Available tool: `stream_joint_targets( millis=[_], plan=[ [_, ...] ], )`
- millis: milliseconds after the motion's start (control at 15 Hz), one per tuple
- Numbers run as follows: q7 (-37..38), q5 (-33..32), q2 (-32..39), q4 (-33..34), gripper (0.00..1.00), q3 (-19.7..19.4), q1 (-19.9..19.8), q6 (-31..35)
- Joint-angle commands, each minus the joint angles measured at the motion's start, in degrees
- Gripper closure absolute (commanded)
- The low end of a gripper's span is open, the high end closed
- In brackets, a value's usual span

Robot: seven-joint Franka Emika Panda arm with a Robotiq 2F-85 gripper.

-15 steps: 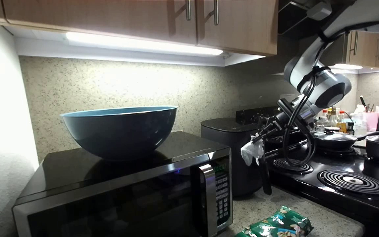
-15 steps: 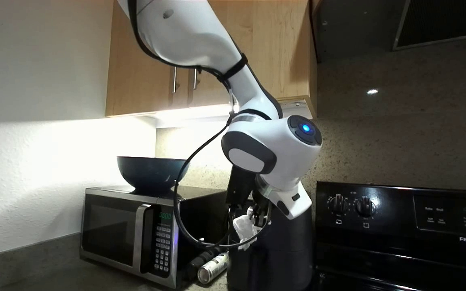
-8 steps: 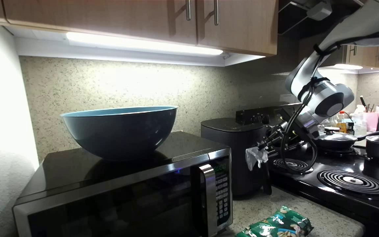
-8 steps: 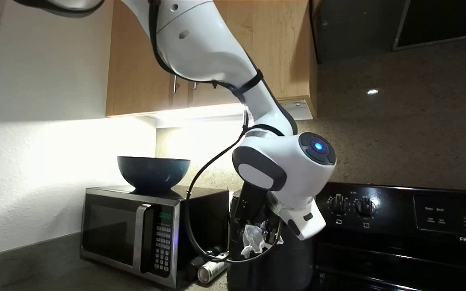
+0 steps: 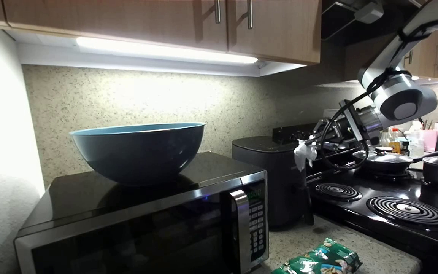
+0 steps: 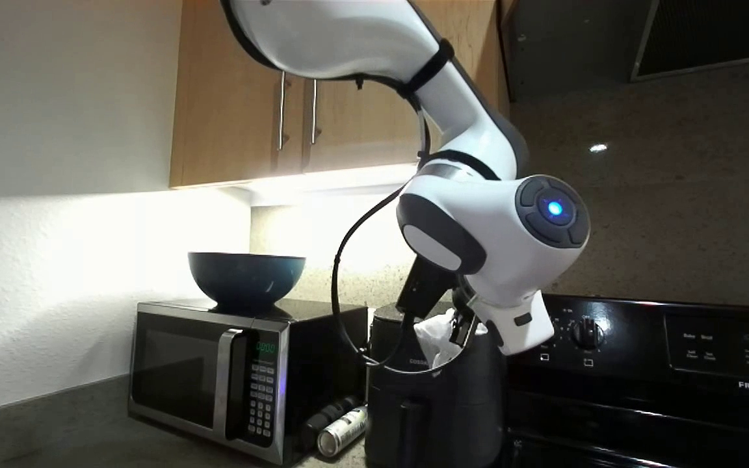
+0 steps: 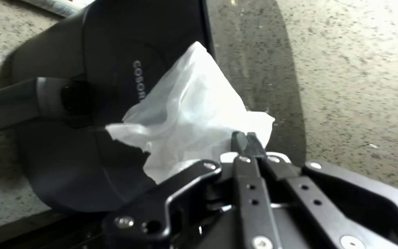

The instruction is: Use the white napkin from the counter to wipe the air fryer.

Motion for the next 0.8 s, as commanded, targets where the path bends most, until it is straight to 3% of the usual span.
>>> stream_joint_targets(
  millis=[0, 200, 533, 733],
  plan=[
    [-1.4, 4.1, -2.3, 0.3, 1.0, -0.6, -1.2, -3.3],
    [2.9, 0.2, -0.5, 1.3, 1.0, -0.3, -1.2, -3.6],
    [15.4, -8.9, 5.6, 2.8, 1.0, -0.7, -1.6, 1.5],
    [18.4, -9.9, 8.8, 4.6, 1.0, -1.2, -1.9, 0.4]
  ],
)
